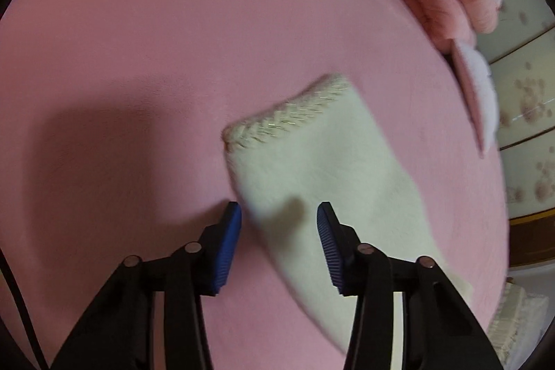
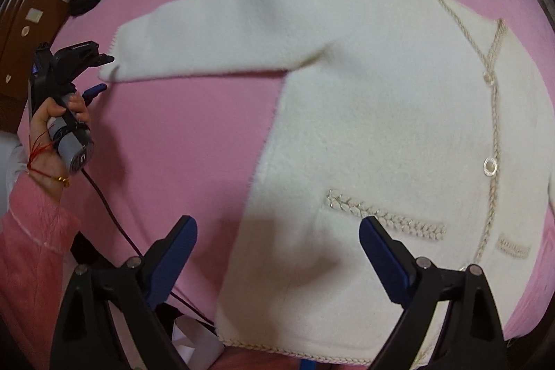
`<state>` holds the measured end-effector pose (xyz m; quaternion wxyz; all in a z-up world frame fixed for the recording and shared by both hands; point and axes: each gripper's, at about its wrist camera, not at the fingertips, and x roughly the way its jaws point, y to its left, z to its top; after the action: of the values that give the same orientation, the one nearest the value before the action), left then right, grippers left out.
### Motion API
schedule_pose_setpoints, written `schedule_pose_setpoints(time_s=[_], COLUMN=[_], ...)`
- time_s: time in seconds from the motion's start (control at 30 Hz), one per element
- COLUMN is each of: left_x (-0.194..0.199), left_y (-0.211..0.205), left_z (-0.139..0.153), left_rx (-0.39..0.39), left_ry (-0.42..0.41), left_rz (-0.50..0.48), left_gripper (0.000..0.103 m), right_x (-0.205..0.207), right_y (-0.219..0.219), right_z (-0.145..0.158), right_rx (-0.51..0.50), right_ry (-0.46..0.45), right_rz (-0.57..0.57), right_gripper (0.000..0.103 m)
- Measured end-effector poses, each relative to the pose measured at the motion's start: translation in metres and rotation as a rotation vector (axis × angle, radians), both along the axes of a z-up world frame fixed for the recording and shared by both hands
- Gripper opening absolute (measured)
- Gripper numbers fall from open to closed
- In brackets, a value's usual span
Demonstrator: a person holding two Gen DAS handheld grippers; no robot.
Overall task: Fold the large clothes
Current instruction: 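Grasp the cuff of a cardigan sleeve with the left gripper and lift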
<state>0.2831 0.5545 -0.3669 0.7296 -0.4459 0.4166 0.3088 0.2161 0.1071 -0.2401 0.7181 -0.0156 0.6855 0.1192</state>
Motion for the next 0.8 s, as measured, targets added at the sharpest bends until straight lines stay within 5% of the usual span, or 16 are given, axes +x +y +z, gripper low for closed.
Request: schedule_pose_setpoints(time_s=[0.1,0.2,0.33,0.6,0.8], left_x=[0.012,0.023,0.032,0.038,0.063], left_y=[0.003,0.007,0.005,-0.066,-0.172], left_z=[-0.015,-0.022,-0.014,0.096,0.177], left_rx=[0.051,0.084,0.123,0.272,0.376], left_ry=[-0.040,-0.102,-0.138,-0.409,-0.551], left_rz=[0.003,-0.011,-0.010,-0.067,-0.307], left_gripper=[0.037,0.015,0.012,0.011,0.011], right_x=[0.000,-0.001,-0.003,-0.003,-0.003], right_y=[-0.007,-0.014,-0.026,-0.080,-0.137], right_z=[-0.012,-0.019,-0.019,-0.012,0.010], right_rx=[0.015,0.030,0.047,0.076,0.100], right_ry=[0.039,0.053,0.049,-0.008,-0.100], right_rz=[-0.035,-0.057,-0.084,-0.190,-0.281], right_gripper=[0.094,0.094,0.094,0.094,0.093])
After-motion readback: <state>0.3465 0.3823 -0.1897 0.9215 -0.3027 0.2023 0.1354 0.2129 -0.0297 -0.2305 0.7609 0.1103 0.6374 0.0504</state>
